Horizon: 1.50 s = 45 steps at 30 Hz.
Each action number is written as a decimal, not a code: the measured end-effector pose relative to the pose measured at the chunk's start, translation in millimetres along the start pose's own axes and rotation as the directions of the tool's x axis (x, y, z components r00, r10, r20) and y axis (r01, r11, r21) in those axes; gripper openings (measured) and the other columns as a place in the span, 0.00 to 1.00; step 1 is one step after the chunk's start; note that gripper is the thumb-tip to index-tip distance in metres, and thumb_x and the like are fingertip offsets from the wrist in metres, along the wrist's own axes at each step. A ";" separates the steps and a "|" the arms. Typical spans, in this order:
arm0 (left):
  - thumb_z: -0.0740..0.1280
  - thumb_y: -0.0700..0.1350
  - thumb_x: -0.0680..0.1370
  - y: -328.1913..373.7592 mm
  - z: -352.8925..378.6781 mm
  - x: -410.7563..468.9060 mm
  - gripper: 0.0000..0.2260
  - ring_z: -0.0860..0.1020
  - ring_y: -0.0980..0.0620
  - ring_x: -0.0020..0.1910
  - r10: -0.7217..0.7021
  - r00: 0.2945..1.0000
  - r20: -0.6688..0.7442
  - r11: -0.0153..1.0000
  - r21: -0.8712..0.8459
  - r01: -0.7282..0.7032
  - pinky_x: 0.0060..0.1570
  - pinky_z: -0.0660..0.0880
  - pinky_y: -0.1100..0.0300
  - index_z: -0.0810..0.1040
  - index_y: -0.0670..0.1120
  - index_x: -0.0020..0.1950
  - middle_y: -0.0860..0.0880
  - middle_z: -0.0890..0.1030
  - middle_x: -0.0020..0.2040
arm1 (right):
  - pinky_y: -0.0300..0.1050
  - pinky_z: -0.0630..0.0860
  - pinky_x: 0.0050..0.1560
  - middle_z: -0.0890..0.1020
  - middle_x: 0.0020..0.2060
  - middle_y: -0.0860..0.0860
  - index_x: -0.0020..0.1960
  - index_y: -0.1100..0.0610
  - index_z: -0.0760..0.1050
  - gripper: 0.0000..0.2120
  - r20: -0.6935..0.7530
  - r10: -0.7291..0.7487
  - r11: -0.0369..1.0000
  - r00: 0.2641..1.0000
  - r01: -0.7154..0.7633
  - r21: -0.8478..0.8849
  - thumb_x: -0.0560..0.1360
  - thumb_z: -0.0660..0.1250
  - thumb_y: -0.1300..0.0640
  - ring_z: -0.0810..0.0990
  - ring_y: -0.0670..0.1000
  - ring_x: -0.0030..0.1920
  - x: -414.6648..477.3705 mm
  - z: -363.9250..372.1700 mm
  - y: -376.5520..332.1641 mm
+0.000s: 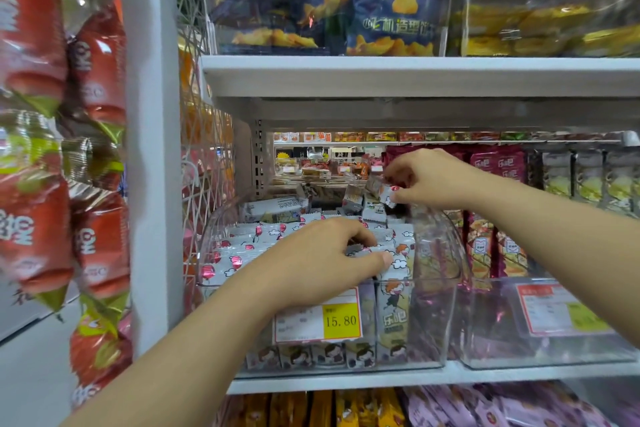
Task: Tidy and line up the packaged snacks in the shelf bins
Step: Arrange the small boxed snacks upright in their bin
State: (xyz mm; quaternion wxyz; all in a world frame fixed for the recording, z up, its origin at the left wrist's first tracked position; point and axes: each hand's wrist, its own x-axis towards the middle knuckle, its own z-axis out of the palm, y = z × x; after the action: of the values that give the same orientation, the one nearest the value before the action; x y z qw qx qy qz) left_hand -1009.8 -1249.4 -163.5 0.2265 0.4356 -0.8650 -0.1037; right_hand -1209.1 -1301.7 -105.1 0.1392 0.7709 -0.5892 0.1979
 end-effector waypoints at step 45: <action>0.67 0.52 0.75 12.4 -19.0 108.7 0.14 0.74 0.50 0.39 -0.235 0.970 -0.064 0.944 0.222 0.243 0.39 0.70 0.59 0.77 0.41 0.51 0.46 0.77 0.44 | 0.37 0.71 0.48 0.76 0.40 0.40 0.44 0.50 0.77 0.04 -0.483 0.088 0.933 0.871 0.098 0.347 0.72 0.71 0.54 0.74 0.41 0.41 -38.7 -8.4 36.6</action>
State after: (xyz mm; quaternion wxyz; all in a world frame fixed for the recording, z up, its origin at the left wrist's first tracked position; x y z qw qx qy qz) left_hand -1065.8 -1328.6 -109.5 0.1768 0.5621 -0.8076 -0.0224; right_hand -1254.3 -1274.7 -116.6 0.1406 0.7091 -0.4859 0.4912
